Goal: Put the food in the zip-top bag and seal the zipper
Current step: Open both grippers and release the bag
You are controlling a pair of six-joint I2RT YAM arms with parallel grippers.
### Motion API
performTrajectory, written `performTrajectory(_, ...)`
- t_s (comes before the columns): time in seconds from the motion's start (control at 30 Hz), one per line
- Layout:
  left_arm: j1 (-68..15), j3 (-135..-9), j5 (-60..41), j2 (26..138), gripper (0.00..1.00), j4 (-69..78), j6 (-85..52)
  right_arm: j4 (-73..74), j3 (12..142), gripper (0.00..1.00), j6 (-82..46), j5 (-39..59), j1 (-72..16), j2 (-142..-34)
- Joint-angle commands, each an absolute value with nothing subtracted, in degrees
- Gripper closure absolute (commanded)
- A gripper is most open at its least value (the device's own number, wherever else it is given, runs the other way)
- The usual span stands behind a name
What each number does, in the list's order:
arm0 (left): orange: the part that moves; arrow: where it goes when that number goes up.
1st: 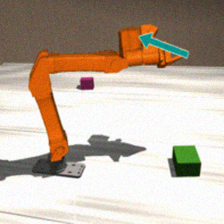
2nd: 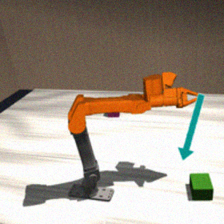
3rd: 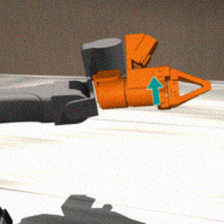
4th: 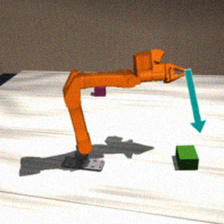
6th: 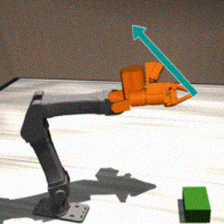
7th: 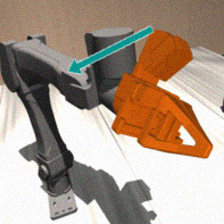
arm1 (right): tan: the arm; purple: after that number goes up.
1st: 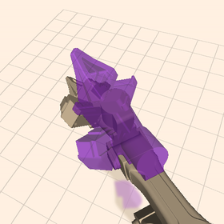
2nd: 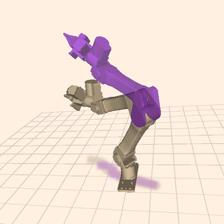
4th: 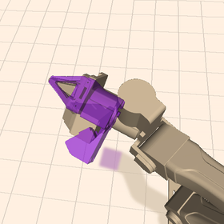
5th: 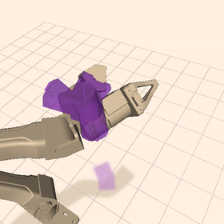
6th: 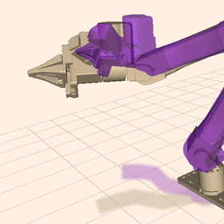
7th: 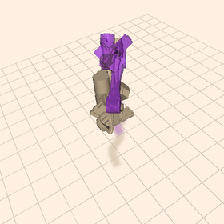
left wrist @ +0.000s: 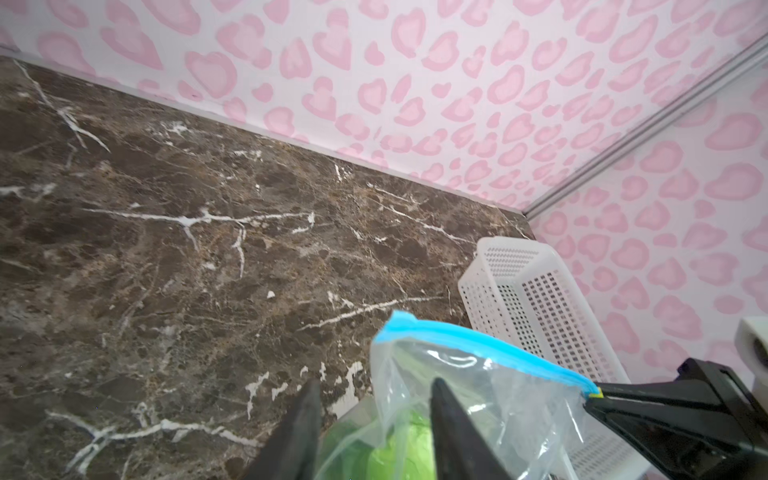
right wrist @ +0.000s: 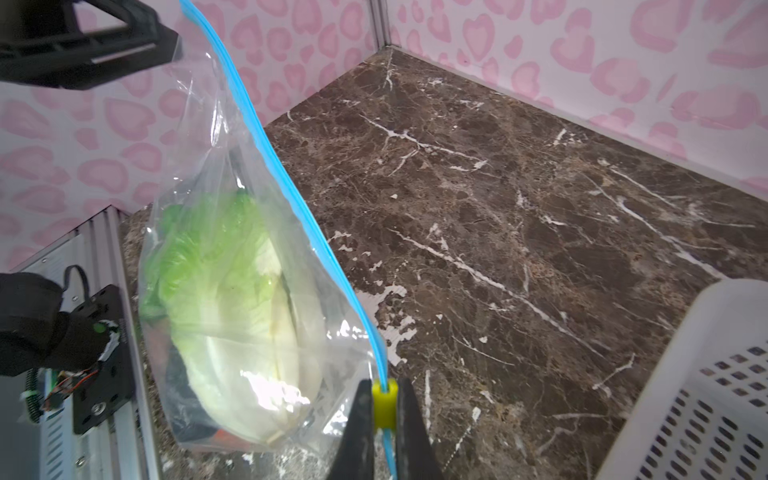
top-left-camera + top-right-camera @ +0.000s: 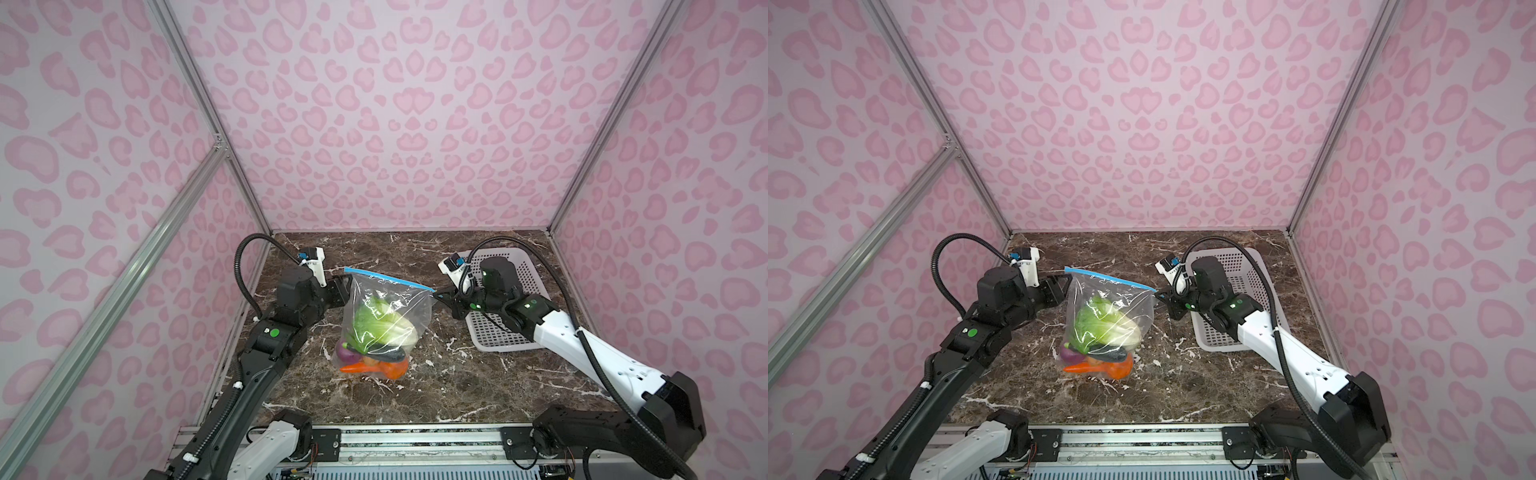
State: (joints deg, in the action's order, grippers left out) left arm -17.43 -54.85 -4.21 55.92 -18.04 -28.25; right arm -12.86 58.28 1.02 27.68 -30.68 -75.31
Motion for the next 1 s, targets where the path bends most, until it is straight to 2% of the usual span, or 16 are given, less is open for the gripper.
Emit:
performTrajectory(0.0, -16.9, -58.5, 3.8, 58.9, 0.25, -18.4, -26.1, -10.6, 60.9, 1.00, 1.0, 26.2, -29.2, -80.0)
performTrajectory(0.17, -14.2, -55.9, 9.3, 60.0, 0.23, -14.6, -24.1, -10.6, 66.9, 1.00, 1.2, 24.4, -26.7, -89.9)
performTrajectory(0.27, -10.3, -52.7, 7.8, 59.1, 0.22, -14.0, -26.4, -11.0, 70.9, 1.00, 1.9, 25.1, -25.3, -95.6)
performTrajectory(0.5, -8.4, -52.3, 8.6, 57.5, 0.23, -13.4, -25.4, -14.6, 80.5, 0.97, 1.9, 22.1, -23.7, -107.5)
performTrajectory(0.6, -7.3, -52.1, 7.9, 57.1, 0.23, -13.0, -25.6, -13.8, 82.2, 0.92, 1.6, 23.0, -23.7, -109.5)
performTrajectory(0.77, -5.7, -51.8, 6.6, 56.9, 0.23, -12.6, -26.3, -12.1, 83.1, 0.60, 1.0, 22.7, -23.7, -108.4)
performTrajectory(0.9, -5.1, -51.8, 6.3, 57.1, 0.23, -12.6, -26.5, -11.8, 81.5, 0.44, 2.5, 19.2, -23.6, -103.9)
performTrajectory(0.97, -5.0, -51.7, 6.5, 57.3, 0.23, -12.5, -26.5, -11.7, 79.3, 0.32, 3.9, 16.8, -23.1, -100.8)
